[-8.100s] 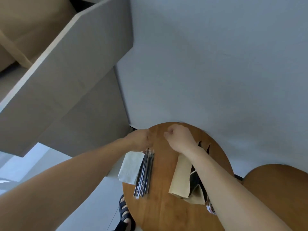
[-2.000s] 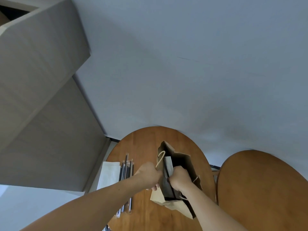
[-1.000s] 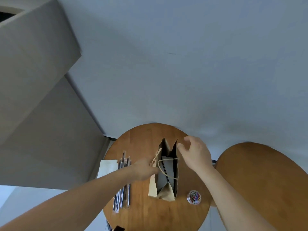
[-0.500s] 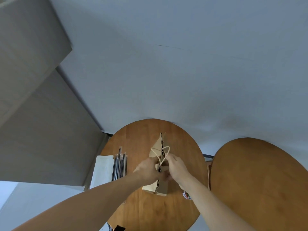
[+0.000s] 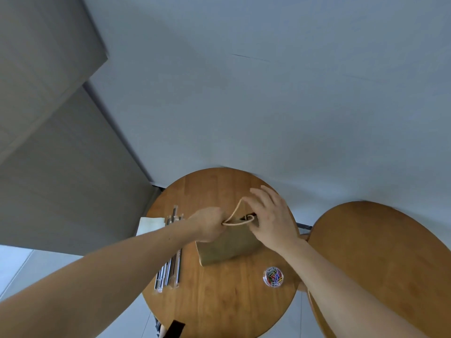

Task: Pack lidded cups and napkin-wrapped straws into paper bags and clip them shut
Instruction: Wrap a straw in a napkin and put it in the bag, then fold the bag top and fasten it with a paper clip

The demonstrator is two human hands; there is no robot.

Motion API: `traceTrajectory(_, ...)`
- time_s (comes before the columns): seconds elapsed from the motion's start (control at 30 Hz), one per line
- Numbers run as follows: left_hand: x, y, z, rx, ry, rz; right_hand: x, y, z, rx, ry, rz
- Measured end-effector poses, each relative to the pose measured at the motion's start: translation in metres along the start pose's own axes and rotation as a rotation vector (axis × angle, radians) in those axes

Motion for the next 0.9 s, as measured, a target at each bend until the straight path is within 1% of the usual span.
traceTrajectory(0.07, 0.004, -0.002, -0.008, 0.007, -0.064, 0.034, 0.001, -0.004, 0.002, -0.065, 0.057, -0.065)
traceTrajectory(0.13, 0.002, -0.004, -0.017, 0.074, -0.057, 0.03, 0.007, -0.004, 0.006, -0.109, 0.035, -0.037)
traceTrajectory(0.23, -0.013, -0.005, -0.021, 0.216, 0.094, -0.07, 0.013, -0.004, 0.013, -0.115, -0.058, 0.012)
traceTrajectory(0.33, -0.023, -0.005, -0.01, 0.23, 0.232, -0.132, 0.018, -0.002, 0.02, -0.09, -0.194, 0.036)
traceTrajectory(0.4, -0.027, -0.007, -0.006, 0.239, 0.266, -0.156, 0.032, 0.007, 0.018, 0.014, -0.336, 0.119)
traceTrajectory(0.47, -0.03, -0.008, -0.004, 0.262, 0.264, -0.173, 0.058, 0.026, 0.016, 0.179, -0.431, 0.276)
traceTrajectory(0.5, -0.031, -0.01, -0.003, 0.266, 0.266, -0.172, 0.069, 0.038, 0.02, 0.216, -0.455, 0.364)
traceTrajectory(0.53, -0.03, -0.011, -0.001, 0.262, 0.269, -0.169, 0.079, 0.052, 0.029, 0.206, -0.46, 0.449)
traceTrajectory(0.57, -0.029, -0.013, 0.0, 0.257, 0.271, -0.165, 0.087, 0.065, 0.041, 0.159, -0.445, 0.524)
traceTrajectory(0.63, -0.028, -0.016, 0.003, 0.257, 0.269, -0.166, 0.097, 0.089, 0.07, -0.016, -0.377, 0.619)
traceTrajectory(0.73, -0.029, -0.018, 0.004, 0.29, 0.27, -0.179, 0.101, 0.123, 0.121, -0.369, -0.302, 0.647)
traceTrajectory(0.8, -0.029, -0.018, 0.007, 0.303, 0.269, -0.178, 0.102, 0.146, 0.15, -0.554, -0.237, 0.682)
traceTrajectory(0.83, -0.03, -0.018, 0.008, 0.311, 0.278, -0.178, 0.102, 0.155, 0.161, -0.623, -0.207, 0.703)
traceTrajectory(0.9, -0.031, -0.016, 0.012, 0.327, 0.312, -0.182, 0.1, 0.167, 0.176, -0.707, -0.16, 0.74)
Point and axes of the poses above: each hand's wrist, its own y-axis away from the middle knuckle, its own z-axis out of the palm, x = y × z, the point moved 7 cm from there along -y, towards the middle knuckle, and after that the axes turned 5 degrees about -z, right-handed, at the moved point
